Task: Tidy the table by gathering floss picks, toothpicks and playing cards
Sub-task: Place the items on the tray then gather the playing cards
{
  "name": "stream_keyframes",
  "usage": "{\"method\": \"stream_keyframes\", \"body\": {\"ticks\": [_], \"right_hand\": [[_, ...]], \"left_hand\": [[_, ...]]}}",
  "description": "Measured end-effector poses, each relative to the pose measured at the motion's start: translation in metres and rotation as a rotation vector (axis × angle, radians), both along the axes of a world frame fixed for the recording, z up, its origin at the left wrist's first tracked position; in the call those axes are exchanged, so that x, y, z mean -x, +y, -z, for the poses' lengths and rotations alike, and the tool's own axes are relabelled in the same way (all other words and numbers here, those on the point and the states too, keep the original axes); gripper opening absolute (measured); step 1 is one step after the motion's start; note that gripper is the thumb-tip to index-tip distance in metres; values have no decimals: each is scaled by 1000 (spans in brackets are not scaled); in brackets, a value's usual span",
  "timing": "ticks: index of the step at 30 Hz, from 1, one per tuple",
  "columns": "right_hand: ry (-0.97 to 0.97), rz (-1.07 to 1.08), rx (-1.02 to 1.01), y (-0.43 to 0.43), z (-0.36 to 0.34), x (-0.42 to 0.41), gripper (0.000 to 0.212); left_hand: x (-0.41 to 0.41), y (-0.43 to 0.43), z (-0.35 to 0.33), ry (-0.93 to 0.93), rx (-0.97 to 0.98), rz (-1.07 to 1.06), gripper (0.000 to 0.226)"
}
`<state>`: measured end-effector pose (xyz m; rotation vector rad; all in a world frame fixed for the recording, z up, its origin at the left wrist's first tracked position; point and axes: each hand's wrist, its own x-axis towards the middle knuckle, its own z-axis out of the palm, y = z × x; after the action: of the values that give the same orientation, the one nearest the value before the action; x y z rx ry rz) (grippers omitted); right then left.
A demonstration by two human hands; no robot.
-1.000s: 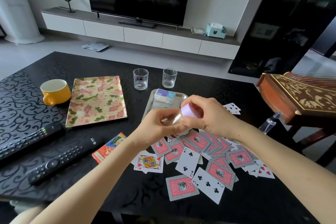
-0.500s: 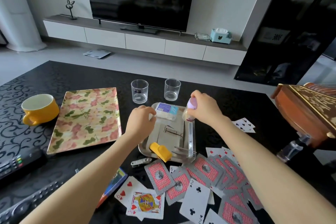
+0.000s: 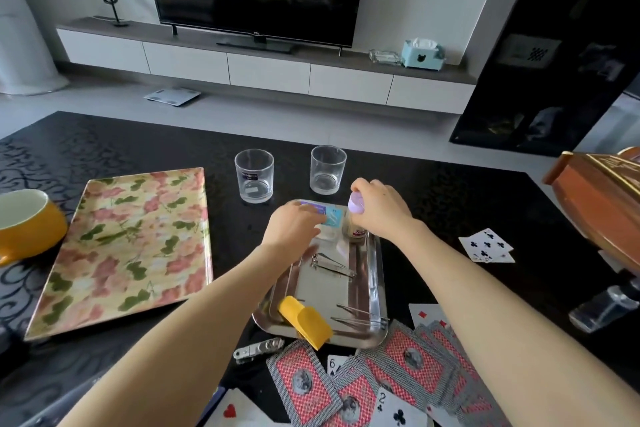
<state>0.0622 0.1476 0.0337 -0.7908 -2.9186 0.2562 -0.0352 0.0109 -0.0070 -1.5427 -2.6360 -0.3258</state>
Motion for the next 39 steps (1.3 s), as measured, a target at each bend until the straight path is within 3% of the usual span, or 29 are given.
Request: {"method": "stream_keyframes", "body": {"ticks": [8,12,17,23,29,39], "right_hand": [[0,80,-143,-9,-4,-5,54],[268,60,-226,-35,-2,-25,24],[-30,-122,-136,-62,39,-48,32],[61,67,-108,-72,60,-48,24],[113,396,-137,-67,59,-57,23],[72,411,-141,-69,54,-58,37]], "left_hand": [[-2,6,4,18,-74,-16,33],[-3,-9,2,-36,-157,-63,34],[-8,-44,2,-80,-302,-168,24],[-14,-64,2,-146,-363,-175,16],[-22,-65,-2,-165,-325,-179,19],[-41,-101,-19,-309,-217,-156,10]]}}
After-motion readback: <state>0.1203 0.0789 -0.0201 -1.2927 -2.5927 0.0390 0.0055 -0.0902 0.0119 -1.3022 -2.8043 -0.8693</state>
